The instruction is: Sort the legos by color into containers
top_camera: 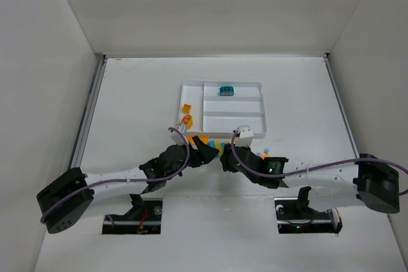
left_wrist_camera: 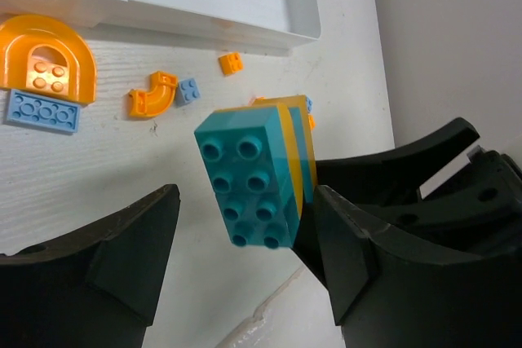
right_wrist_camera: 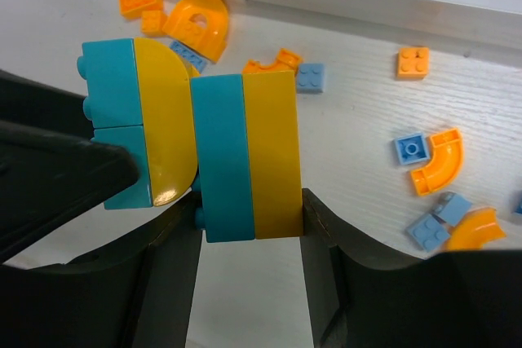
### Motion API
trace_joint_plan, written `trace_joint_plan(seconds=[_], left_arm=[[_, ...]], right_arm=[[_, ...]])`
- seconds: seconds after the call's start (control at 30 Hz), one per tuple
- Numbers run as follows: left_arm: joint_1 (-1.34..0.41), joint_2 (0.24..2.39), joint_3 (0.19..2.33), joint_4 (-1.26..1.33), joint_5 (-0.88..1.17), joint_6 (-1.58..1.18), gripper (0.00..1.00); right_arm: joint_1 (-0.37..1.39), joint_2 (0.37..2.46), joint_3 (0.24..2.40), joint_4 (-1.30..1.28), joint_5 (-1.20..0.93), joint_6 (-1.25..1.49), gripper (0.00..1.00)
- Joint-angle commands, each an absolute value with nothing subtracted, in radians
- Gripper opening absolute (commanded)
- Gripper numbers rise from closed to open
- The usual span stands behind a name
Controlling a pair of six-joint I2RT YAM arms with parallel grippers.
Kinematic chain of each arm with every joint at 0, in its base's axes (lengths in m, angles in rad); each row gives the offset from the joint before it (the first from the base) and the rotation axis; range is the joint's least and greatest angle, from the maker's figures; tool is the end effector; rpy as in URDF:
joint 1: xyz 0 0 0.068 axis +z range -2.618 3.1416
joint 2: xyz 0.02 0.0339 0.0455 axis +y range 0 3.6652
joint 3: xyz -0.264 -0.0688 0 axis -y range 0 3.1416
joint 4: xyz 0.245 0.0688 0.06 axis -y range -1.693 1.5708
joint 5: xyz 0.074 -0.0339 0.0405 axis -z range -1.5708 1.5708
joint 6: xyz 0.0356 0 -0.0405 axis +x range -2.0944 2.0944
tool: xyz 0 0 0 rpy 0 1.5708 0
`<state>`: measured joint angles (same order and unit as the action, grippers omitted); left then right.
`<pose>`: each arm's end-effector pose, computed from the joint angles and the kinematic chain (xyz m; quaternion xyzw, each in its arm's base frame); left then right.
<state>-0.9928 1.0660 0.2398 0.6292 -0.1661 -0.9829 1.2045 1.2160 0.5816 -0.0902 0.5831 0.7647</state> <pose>0.1194 -0.1722 0.1837 -0.0488 0.7708 -0.4923 0.4014 0.1038 0.2160 0.1954 -0.0753 0.8781 0.1826 0.4359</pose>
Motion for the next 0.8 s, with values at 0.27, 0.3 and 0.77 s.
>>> trace_joint_plan(seconds=[0.27, 0.3, 0.77], left_arm=[[-1.012, 1.157, 0.282, 0.773, -0.213, -1.008, 0.61], [-1.012, 1.163, 0.282, 0.782, -0.216, -1.012, 0.60], [-1.019, 1.190, 0.250, 0.880, -0.272, -1.048, 0.38]], right_arm=[[1.249, 1.224, 0.601, 0.063, 0.565, 0.808, 0.40], [1.251, 1.227, 0.603, 0.063, 0.565, 0.810, 0.40], [1.269, 1.275, 0.615, 0.098, 0.555, 0.831, 0.40]])
